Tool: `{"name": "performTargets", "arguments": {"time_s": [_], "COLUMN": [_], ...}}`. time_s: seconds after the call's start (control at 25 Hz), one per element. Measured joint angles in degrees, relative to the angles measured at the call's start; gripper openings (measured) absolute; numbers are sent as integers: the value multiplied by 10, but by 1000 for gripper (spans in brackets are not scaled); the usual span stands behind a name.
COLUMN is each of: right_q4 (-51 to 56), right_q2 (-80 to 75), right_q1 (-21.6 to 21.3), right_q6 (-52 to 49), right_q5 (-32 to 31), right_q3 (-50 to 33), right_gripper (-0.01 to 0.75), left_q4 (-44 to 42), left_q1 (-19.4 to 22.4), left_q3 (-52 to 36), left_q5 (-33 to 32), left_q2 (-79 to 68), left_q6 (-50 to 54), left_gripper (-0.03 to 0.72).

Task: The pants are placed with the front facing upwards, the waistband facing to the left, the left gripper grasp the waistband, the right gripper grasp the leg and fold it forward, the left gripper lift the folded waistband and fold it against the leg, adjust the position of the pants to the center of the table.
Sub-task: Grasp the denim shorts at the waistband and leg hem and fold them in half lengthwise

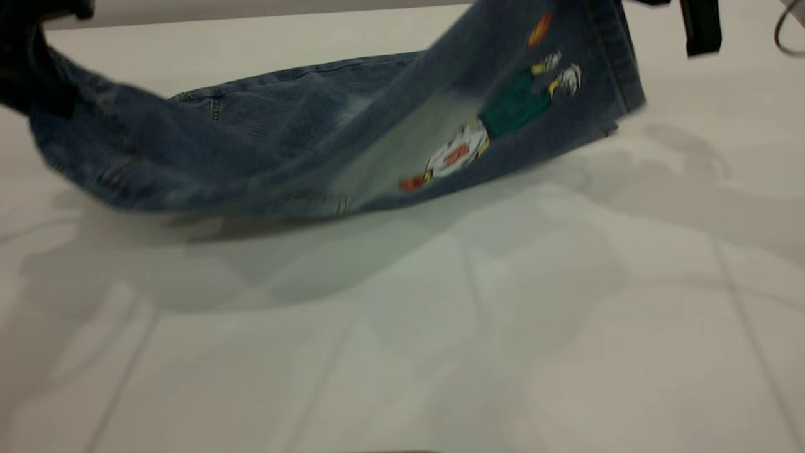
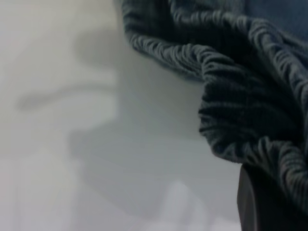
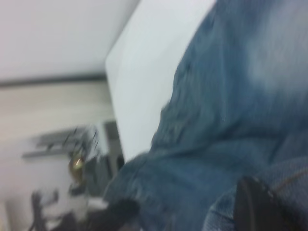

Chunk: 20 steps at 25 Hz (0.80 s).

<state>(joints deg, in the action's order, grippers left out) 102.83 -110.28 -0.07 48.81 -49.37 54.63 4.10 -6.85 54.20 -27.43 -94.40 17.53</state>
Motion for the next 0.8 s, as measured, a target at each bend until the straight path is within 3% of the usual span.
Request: {"name": "performTargets", "arguments": {"time_s": [0.4,0.8], "right_q4": [0,1], "right_q2": [-107,-209], "right_q1": [0,0], "right_q6": [-48,-82], "right_q5": [59,100], "right_q3": [122,222], "right_gripper": [33,33], "left_q4": [14,14], "left_q1": [24,24], "left_q3": [0,0], "left_q5": [117,274], "left_q2": [-70,-179], "left_q6": [168,317], "left_gripper": [69,69]}}
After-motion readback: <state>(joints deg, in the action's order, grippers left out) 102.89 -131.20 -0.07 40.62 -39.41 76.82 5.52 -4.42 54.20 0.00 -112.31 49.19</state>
